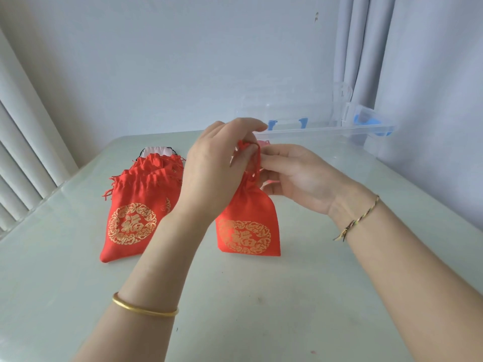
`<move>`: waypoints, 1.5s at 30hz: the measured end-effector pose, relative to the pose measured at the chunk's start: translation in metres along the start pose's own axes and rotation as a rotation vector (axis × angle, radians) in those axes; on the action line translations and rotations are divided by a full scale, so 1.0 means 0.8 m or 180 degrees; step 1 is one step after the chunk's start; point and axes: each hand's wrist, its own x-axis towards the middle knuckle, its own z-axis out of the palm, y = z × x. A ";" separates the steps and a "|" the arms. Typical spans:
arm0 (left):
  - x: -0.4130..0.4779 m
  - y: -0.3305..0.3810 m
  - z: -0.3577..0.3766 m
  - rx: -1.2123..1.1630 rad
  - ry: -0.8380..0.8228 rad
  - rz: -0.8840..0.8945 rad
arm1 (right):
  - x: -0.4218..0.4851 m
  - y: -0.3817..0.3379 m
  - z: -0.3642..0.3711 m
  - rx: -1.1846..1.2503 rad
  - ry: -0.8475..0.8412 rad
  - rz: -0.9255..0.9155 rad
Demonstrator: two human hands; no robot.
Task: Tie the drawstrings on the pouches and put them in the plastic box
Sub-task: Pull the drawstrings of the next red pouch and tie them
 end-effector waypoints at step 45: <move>0.004 0.006 -0.011 -0.1633 -0.1575 -0.1996 | 0.001 -0.017 0.000 0.0462 0.1165 -0.0315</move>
